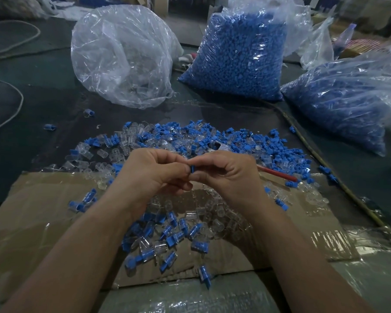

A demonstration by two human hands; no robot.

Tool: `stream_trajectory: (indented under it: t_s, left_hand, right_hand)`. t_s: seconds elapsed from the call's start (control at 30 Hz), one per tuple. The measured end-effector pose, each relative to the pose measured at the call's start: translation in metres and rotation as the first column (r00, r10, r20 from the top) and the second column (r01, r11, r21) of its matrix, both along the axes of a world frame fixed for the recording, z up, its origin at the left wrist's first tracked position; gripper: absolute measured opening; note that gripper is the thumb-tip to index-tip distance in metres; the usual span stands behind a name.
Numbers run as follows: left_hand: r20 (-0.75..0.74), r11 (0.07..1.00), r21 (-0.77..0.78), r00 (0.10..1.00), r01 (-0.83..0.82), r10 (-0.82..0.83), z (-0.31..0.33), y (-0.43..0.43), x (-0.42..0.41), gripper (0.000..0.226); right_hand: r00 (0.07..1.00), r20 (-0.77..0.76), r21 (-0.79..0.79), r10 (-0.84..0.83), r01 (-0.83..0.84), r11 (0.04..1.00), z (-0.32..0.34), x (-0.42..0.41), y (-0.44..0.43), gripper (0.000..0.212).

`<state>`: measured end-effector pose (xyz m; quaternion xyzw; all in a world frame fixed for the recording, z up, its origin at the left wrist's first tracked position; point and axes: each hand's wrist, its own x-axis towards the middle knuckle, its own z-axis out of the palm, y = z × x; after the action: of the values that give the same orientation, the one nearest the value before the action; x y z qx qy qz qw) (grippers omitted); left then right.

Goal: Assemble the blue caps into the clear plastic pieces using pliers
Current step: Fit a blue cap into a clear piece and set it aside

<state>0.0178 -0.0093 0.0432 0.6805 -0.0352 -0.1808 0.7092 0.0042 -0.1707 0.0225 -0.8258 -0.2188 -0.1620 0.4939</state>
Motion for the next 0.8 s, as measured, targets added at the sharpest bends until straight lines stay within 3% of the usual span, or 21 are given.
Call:
stream_trajectory:
  t_s: [0.17,0.4,0.8]
  left_hand:
    - [0.019,1.0,-0.002,1.0,0.002,-0.002,-0.0008,0.0003,0.0003,0.005]
    - [-0.039,0.988,-0.138,0.996,0.074,-0.08,0.0001,0.005,0.0036,0.021]
    - [0.001,0.997,-0.05,0.999,0.052,-0.052,-0.0007,0.0029,0.002,0.009]
  right_hand:
    - [0.999,0.032,-0.016,-0.002,0.003,1.0,-0.0008,0.0002,-0.0002,0.033]
    - [0.999,0.022,0.018,-0.044,0.044,0.999,0.0009,-0.0006,-0.004,0.03]
    - [0.993,0.109,-0.088,-0.042,0.052,0.995,0.0044,-0.0027,0.0002,0.027]
